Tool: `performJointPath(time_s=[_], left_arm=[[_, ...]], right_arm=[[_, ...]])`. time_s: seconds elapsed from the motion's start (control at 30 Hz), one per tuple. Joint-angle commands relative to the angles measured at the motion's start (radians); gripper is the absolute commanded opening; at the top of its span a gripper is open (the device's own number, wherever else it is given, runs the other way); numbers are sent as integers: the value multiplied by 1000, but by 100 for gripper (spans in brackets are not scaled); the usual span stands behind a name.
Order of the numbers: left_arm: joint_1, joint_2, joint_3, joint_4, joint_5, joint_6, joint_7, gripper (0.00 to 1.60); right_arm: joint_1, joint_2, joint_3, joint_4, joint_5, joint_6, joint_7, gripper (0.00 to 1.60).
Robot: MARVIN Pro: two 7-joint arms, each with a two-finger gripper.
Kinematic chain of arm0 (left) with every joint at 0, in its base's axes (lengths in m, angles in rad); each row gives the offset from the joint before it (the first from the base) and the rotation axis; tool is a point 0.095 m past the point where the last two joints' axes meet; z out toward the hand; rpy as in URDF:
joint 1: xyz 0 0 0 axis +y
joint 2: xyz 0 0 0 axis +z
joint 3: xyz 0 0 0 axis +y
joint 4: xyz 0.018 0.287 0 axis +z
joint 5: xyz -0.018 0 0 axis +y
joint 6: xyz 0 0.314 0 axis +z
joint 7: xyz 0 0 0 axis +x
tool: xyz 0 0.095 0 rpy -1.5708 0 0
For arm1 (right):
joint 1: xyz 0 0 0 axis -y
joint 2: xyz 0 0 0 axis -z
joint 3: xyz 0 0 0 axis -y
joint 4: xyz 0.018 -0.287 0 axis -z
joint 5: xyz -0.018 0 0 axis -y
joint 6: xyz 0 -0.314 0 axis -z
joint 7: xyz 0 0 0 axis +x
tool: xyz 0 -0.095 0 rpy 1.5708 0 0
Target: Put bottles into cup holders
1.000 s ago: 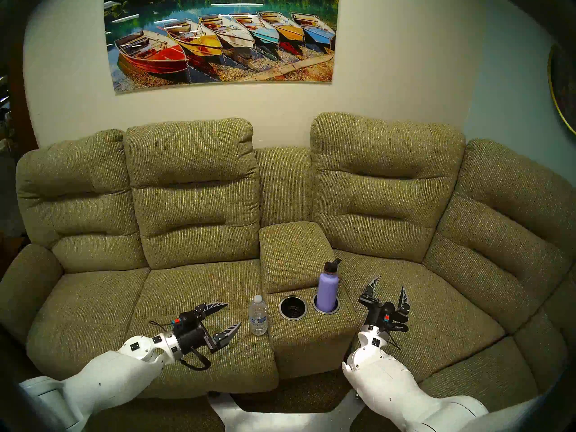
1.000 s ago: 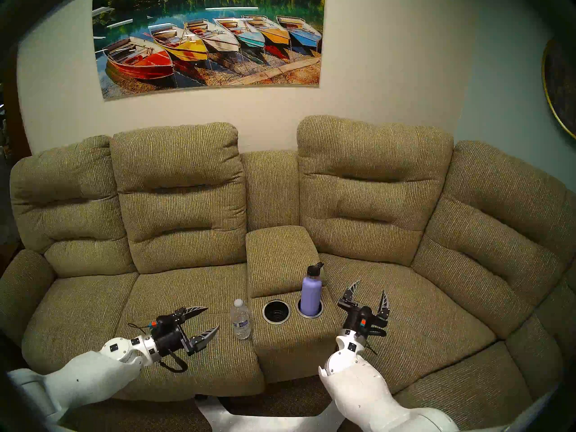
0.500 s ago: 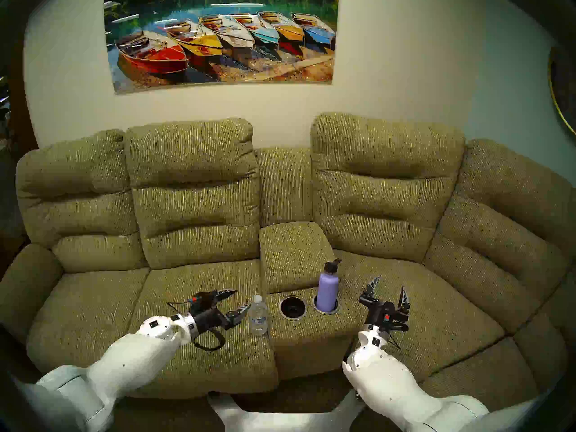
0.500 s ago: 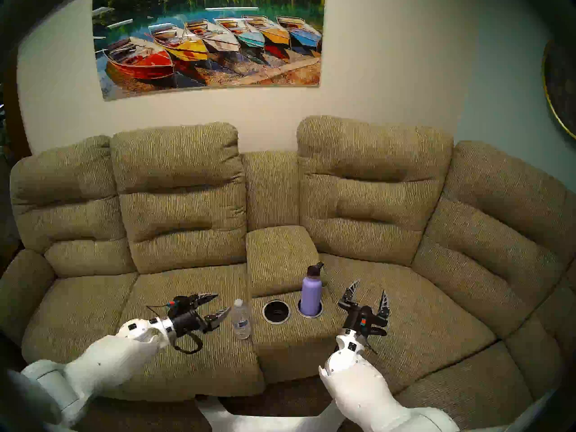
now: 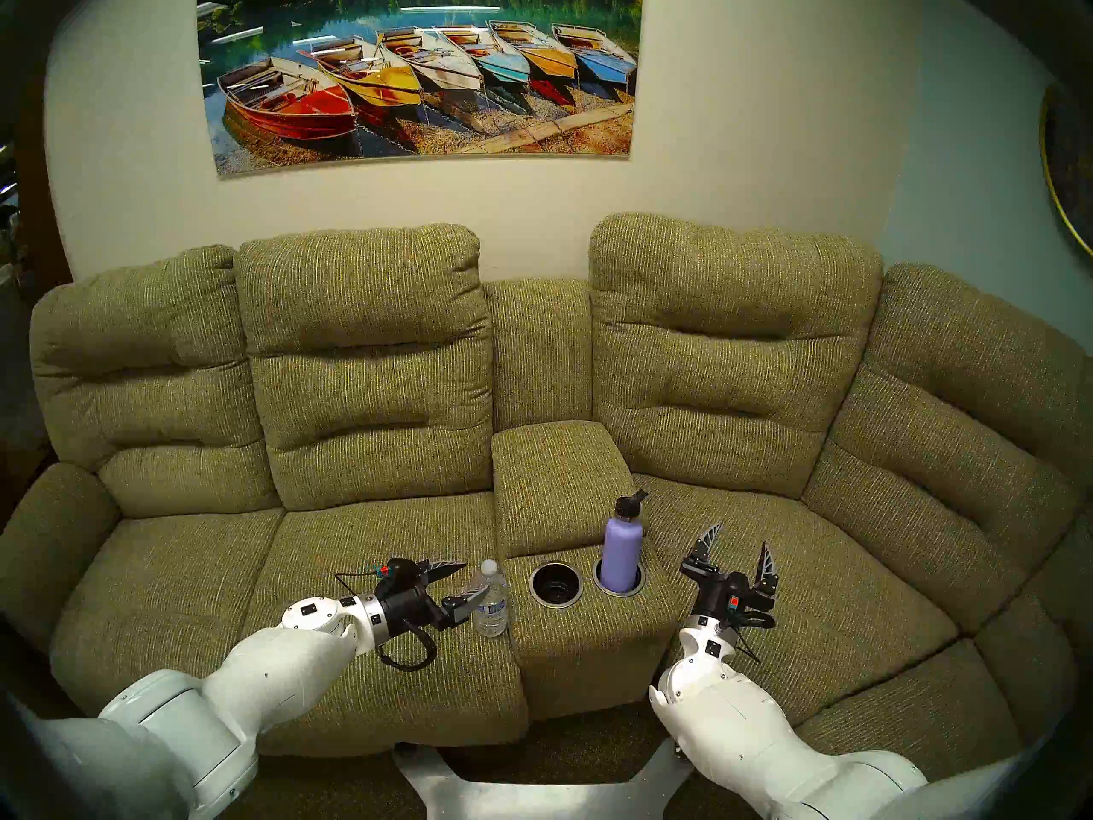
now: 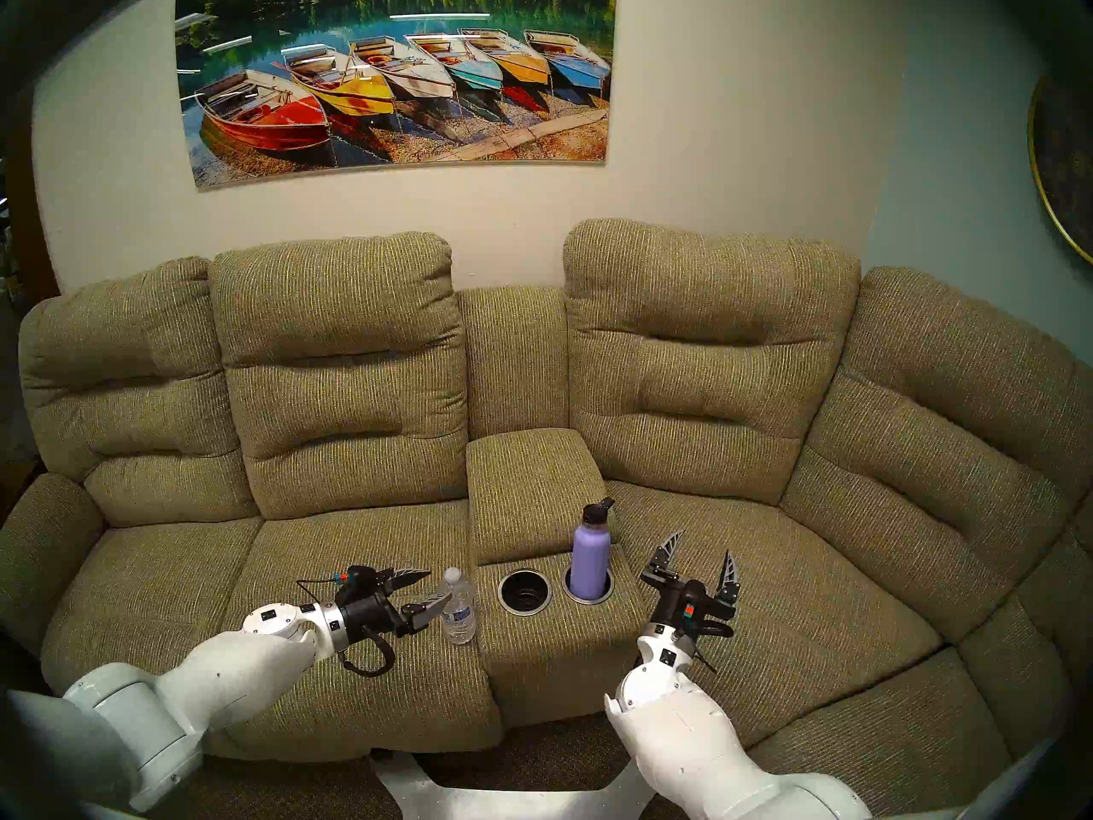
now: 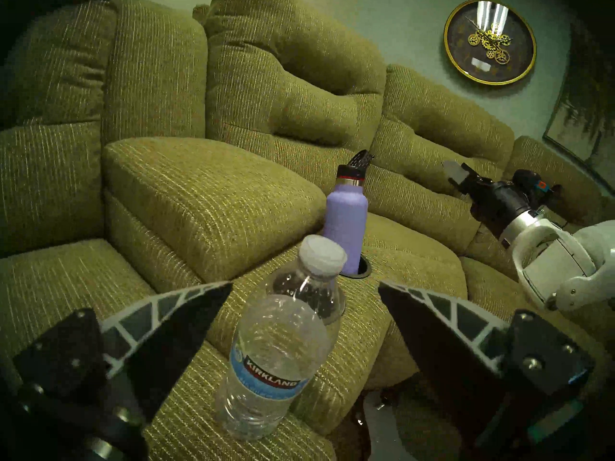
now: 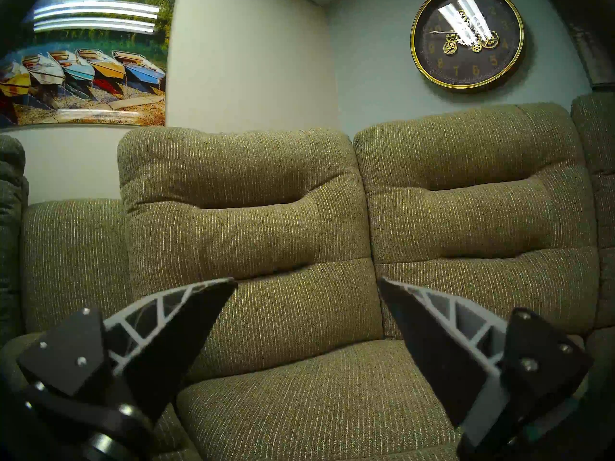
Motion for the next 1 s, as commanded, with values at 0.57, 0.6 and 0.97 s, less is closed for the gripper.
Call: performJointPath(time_s=[0.57,0.6,0.97], left_arm=[[-176,-192,27,215,11,85,54,160],[-176,-198,29,220,11,88,57,160],[-191,-237,63,290,40,112,124,160]], right_arm=[[8,-3,0,-10,-2,-5,-3,160],[8,-3,0,-10,-2,-5,-3,160],[9,-3,0,-10,-5,-5,-5,160]])
